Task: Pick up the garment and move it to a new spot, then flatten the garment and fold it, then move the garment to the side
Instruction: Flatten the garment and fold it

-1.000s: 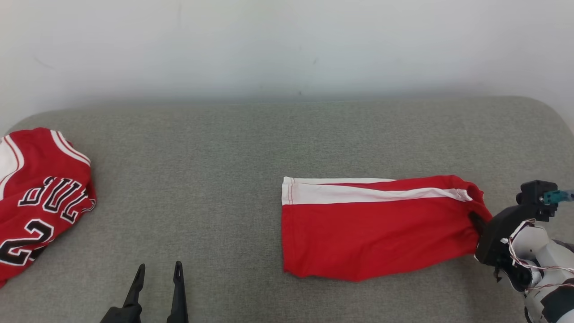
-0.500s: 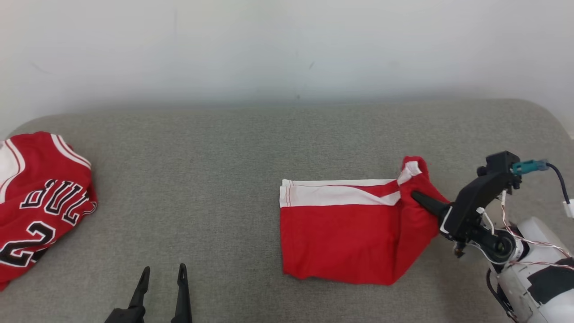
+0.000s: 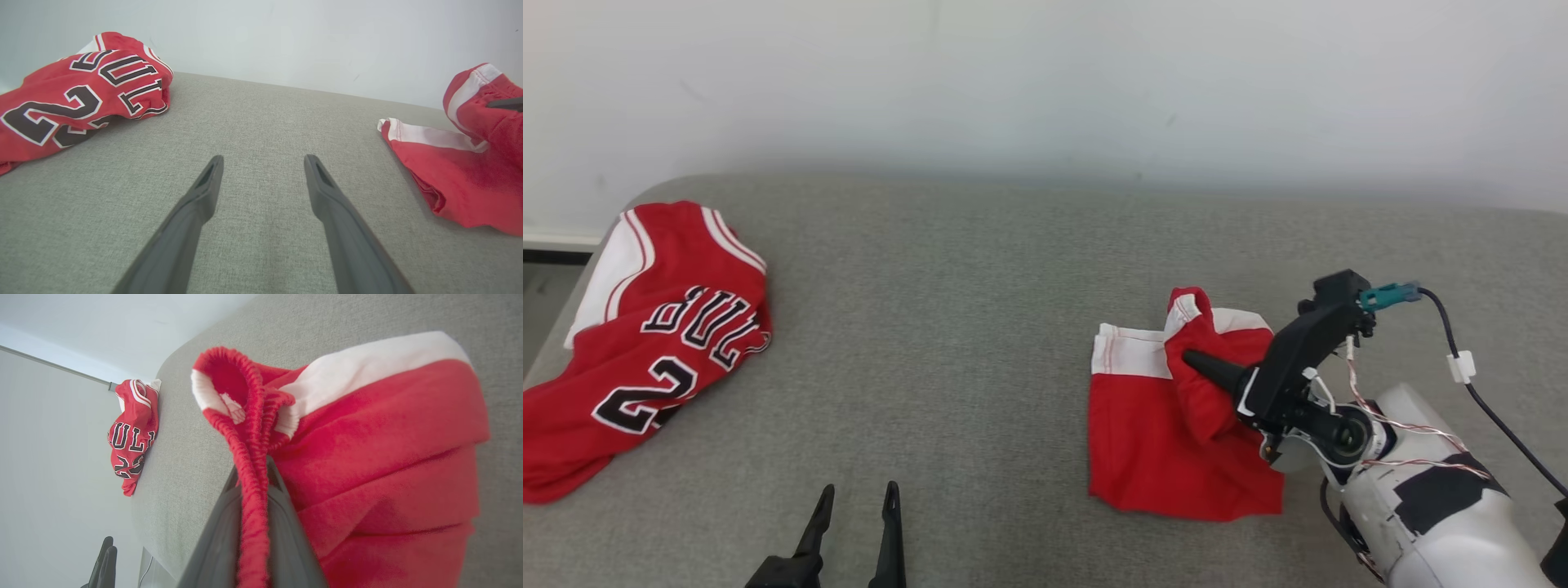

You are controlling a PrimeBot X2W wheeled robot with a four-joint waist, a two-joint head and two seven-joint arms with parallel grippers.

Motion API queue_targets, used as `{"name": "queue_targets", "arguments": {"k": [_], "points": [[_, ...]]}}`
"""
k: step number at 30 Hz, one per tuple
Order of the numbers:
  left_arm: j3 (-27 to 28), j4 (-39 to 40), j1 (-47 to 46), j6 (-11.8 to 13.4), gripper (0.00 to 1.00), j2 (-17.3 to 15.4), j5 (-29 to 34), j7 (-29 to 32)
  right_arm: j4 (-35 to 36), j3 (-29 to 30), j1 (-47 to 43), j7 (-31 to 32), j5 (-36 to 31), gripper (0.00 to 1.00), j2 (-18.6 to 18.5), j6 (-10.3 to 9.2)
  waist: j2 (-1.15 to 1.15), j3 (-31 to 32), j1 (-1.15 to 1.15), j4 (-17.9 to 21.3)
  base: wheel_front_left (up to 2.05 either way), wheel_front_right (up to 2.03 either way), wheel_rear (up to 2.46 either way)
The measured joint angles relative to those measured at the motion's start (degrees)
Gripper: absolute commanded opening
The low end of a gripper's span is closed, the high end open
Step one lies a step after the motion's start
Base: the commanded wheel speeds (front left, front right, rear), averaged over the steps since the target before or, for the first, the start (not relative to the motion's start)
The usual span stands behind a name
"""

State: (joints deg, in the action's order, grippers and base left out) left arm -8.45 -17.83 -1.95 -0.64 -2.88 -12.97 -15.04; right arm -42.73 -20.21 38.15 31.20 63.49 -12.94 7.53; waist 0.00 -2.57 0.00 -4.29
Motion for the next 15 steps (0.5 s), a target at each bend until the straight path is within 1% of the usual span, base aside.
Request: {"name": "queue_targets", "arguments": {"k": [7, 11, 12, 14, 15], "points": [[-1.6, -0.2, -0.7, 0.5, 1.00, 0.0, -0.6, 0.0, -4.5, -2.7, 0.9, -3.4, -6.5, 0.00, 1.7, -0.07, 0.00, -0.6, 0.00, -2.9, 0.00, 0.00, 0.00], [-2.1, -0.3, -0.9, 0.7, 1.00, 0.0, -0.8, 0.0, -6.7, -3.5, 0.8, -6.0, -8.9, 0.00, 2.4, -0.07, 0.01, -1.0, 0.00, -4.0, 0.00, 0.00, 0.00], [-2.1, -0.3, -1.0, 0.8, 1.00, 0.0, -0.8, 0.0, -7.1, -3.5, 0.8, -6.8, -9.2, 0.16, 2.6, -0.07, 0.00, -1.2, 0.00, -4.2, 0.00, 0.00, 0.00], [-2.0, -0.3, -1.2, 0.9, 1.00, 0.0, -0.9, 0.0, -7.8, -3.7, 0.8, -7.9, -9.6, 1.00, 3.0, -0.07, 0.00, -1.3, 0.00, -4.4, 0.00, 0.00, 0.00], [-2.0, -0.3, -1.4, 1.0, 1.00, 0.0, -0.9, 0.0, -8.0, -3.9, 0.8, -8.1, -9.6, 1.00, 3.2, -0.07, 0.00, -1.3, 0.00, -4.3, 0.00, 0.00, 0.00]]}}
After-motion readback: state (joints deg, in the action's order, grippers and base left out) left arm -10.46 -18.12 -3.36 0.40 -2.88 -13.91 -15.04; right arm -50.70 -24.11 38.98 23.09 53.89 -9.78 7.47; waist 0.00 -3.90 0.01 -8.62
